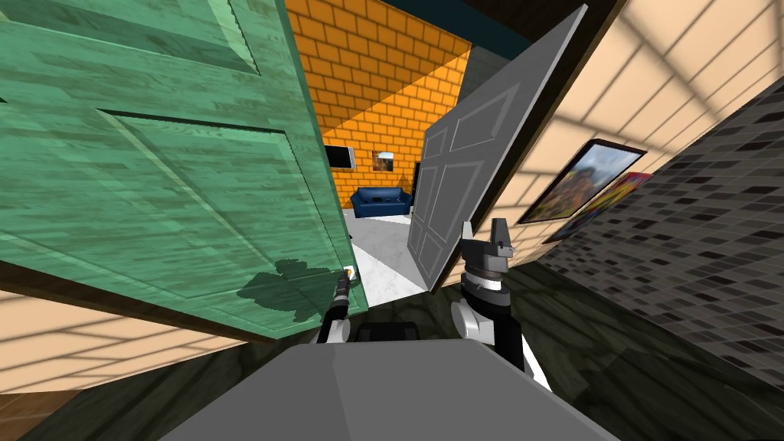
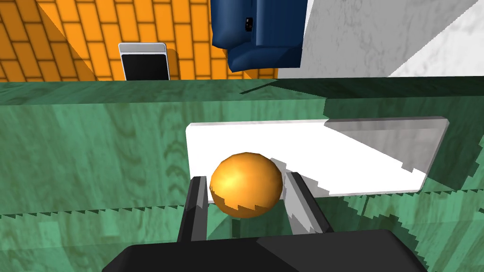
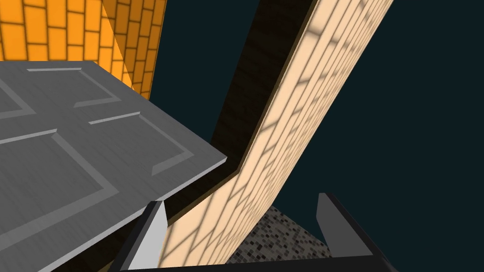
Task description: Push the door open
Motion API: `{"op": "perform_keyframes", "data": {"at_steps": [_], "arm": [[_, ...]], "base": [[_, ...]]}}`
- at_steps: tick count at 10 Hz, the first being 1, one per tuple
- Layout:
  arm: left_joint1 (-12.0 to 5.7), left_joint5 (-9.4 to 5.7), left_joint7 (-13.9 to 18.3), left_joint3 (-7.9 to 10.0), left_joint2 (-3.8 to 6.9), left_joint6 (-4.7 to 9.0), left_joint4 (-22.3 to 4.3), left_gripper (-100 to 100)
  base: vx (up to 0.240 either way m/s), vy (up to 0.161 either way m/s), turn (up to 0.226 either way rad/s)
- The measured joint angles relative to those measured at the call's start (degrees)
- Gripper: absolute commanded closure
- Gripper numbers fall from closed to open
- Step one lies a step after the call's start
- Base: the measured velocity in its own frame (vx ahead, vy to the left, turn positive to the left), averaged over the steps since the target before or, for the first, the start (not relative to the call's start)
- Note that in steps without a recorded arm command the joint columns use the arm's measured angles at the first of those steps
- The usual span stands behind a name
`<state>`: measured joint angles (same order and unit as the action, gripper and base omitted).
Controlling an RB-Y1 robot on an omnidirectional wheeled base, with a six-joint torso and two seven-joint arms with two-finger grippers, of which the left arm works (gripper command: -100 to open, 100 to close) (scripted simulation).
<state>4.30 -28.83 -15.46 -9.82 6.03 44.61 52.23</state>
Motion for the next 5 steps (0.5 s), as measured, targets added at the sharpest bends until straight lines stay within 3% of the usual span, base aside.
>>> {"op": "perform_keyframes", "data": {"at_steps": [3, 5], "arm": [[0.37, -0.81, -0.4, 1.22, -0.27, 0.1, -0.9, 100], [1.14, -1.81, -1.4, 2.98, -0.47, 0.02, 0.4, 100]], "base": [[0.178, -0.003, -0.062], [0.205, 0.011, -0.055]]}}
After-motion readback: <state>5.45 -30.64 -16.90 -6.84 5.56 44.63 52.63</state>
